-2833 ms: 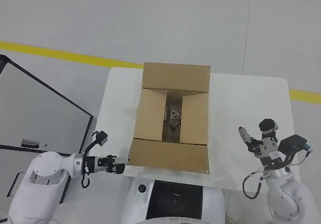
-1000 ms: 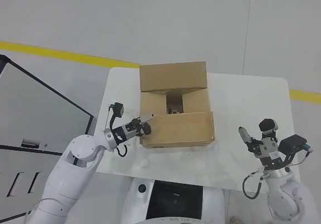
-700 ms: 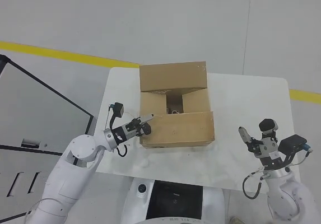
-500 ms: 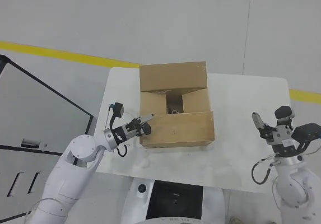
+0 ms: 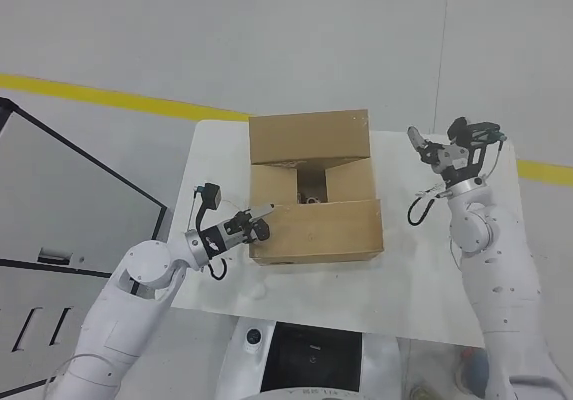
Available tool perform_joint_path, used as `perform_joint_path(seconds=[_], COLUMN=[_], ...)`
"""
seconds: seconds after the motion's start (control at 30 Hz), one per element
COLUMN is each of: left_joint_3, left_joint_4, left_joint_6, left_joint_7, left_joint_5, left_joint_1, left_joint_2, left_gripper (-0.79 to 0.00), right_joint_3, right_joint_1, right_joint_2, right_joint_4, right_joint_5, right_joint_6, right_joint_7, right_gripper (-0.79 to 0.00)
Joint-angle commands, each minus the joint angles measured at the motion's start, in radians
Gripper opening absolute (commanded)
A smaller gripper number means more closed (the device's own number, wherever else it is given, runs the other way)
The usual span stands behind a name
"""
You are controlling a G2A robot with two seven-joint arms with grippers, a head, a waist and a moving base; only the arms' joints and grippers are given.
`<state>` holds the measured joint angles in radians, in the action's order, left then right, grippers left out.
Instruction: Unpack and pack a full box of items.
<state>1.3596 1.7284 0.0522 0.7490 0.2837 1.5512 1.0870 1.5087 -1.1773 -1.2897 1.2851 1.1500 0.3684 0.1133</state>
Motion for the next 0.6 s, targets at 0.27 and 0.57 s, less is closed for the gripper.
perform_joint_path(seconds=[0.27,0.57], left_joint_3=[0.0,0.0], left_joint_4=[0.0,0.0], left_joint_6=[0.0,0.0], left_joint_7=[0.0,0.0], left_joint_5=[0.0,0.0], left_joint_1=[0.0,0.0], left_joint_2=[0.0,0.0], left_gripper=[0.0,0.0], right_joint_3=[-0.012,-0.175], right_joint_1=[0.052,0.316], right_joint_2=[-0.002,-0.044], right_joint_4=[-0.103,-0.51], right_joint_5=[0.001,0.036], right_joint_6=[-0.037,-0.039], right_joint_7=[-0.039,-0.007], right_gripper=[0.0,0.0])
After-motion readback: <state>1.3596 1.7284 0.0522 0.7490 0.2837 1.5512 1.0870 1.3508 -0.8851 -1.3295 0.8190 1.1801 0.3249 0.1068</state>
